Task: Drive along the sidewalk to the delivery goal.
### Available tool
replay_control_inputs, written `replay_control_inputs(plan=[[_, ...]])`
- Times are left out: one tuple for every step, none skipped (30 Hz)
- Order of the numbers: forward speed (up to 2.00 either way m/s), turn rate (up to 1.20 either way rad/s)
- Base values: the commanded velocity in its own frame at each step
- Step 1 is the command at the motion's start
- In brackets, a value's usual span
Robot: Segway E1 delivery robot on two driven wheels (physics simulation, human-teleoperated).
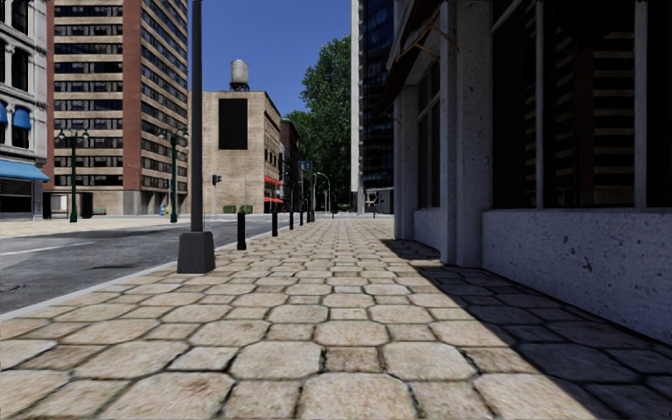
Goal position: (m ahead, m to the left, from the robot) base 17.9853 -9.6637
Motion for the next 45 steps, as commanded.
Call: replay_control_inputs(plan=[[2.00, 0.00], [2.00, 0.00], [2.00, 0.00], [2.00, 0.00], [2.00, 0.00], [2.00, 0.00], [2.00, 0.00], [2.00, 0.00], [2.00, 0.00], [2.00, 0.00], [2.00, 0.00], [2.00, 0.00], [2.00, 0.00], [2.00, 0.00], [2.00, 0.00], [2.00, 0.00], [2.00, 0.00], [2.00, 0.00], [2.00, 0.00], [2.00, 0.00], [2.00, 0.00], [2.00, 0.00], [2.00, 0.00], [2.00, 0.00], [2.00, 0.00], [2.00, 0.00], [2.00, 0.00], [2.00, 0.00], [2.00, 0.00], [2.00, 0.00], [2.00, 0.00], [2.00, 0.00], [2.00, 0.00], [2.00, 0.00], [2.00, 0.00], [2.00, 0.00], [2.00, 0.00], [2.00, 0.00], [2.00, 0.00], [2.00, 0.00], [2.00, 0.00], [2.00, 0.00], [2.00, 0.00], [2.00, 0.00], [2.00, 0.00]])
